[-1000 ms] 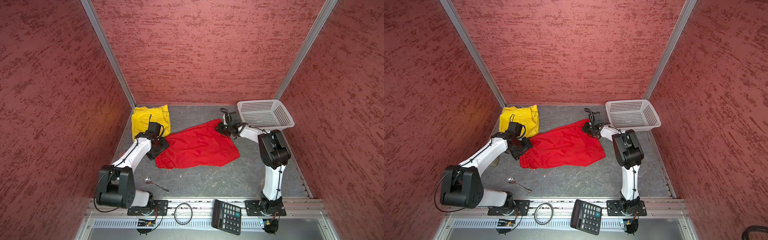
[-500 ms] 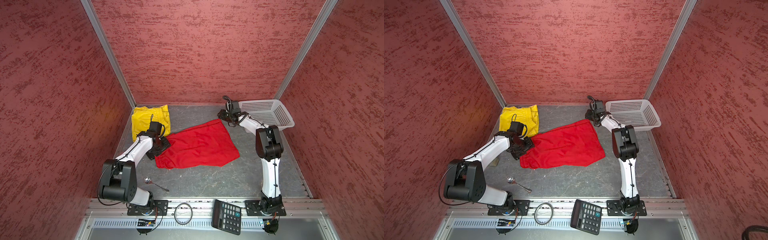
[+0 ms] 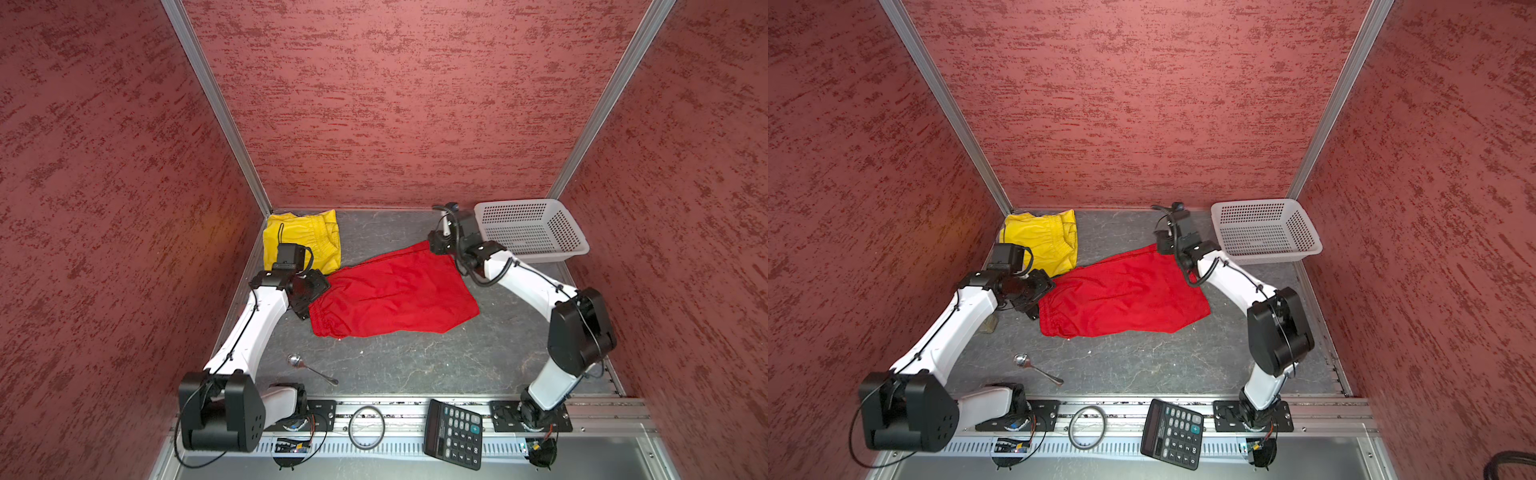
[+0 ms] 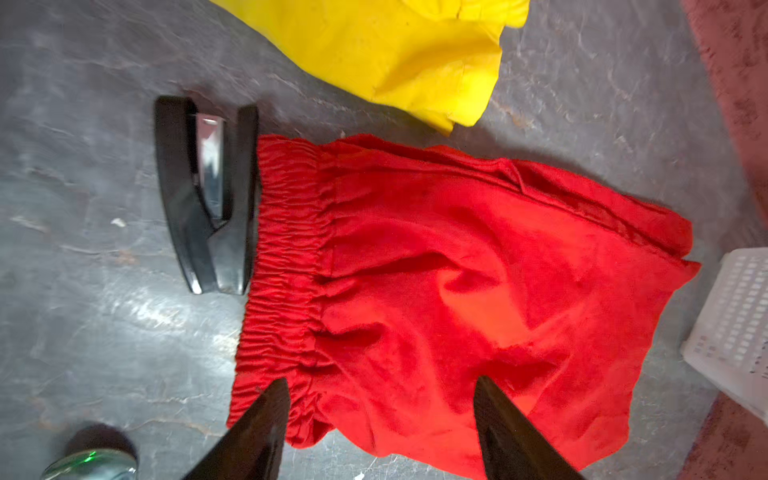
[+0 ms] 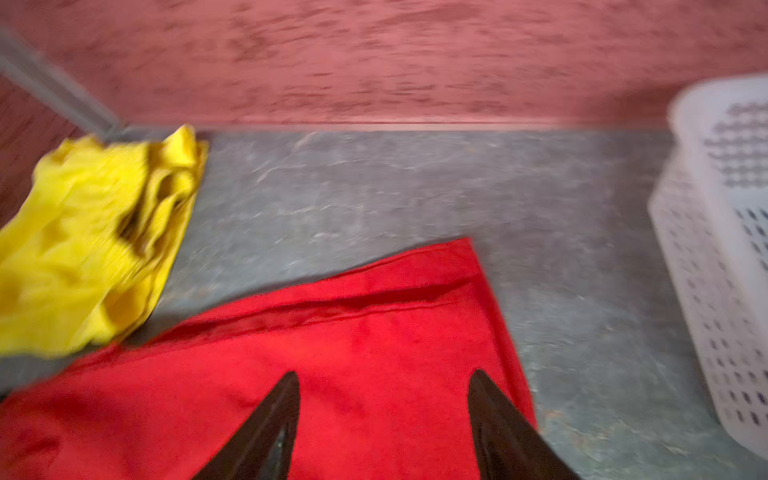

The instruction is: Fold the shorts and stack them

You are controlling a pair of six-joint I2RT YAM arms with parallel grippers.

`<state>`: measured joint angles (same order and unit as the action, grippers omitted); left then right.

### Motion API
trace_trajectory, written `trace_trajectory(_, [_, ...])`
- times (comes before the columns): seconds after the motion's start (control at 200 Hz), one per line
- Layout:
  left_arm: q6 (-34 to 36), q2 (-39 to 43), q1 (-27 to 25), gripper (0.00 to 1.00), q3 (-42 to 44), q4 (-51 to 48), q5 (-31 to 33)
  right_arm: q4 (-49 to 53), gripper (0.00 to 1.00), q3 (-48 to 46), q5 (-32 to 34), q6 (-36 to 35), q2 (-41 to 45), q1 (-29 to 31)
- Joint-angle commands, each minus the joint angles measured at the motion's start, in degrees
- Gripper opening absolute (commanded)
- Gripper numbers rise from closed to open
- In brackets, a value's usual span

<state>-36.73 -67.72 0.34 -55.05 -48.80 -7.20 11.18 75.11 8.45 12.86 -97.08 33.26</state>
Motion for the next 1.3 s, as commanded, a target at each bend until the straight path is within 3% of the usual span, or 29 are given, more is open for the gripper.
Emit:
trace_trajectory(0.0, [-0.16,5.07,3.34,0.78,1.25,-3.35,-0.46,-6.85,0.76,-4.53,8.30,-11.89,0.77,9.44])
trace_trajectory(0.14, [-1.47,10.34,6.67,1.00,1.85,-5.17,-1.80,-13.87,0.89,-5.74,9.65,-17.85,-1.42,19.38])
trace_trajectory(0.271, [-3.15,13.50,9.13,1.00,3.37,-4.73,-4.71,-15.18,0.94,-2.19,7.75,-21.75,-7.83,25.19])
trace_trajectory(0.436, [-2.74,13.85,13.03,0.99,5.16,-4.81,-9.16,-16.54,0.94,1.55,7.91,-26.40,-15.48,31.05])
trace_trajectory(0.586, [-2.04,14.20,17.81,0.99,7.00,-4.51,-11.99,-17.38,0.94,4.14,3.72,-28.63,-20.42,34.66])
trace_trajectory(0.952, [0.33,13.61,27.79,1.00,10.00,-2.91,-19.16,-21.53,0.94,9.36,-1.99,-32.61,-28.62,38.29])
trace_trajectory(1.142, [1.64,12.97,29.67,1.00,11.10,-2.77,-21.04,-18.65,0.93,15.22,0.19,-33.21,-35.14,38.09])
trace_trajectory(1.297, [1.75,12.62,30.02,0.99,12.52,-1.64,-22.94,-14.89,0.84,18.34,-0.74,-30.78,-38.25,37.75])
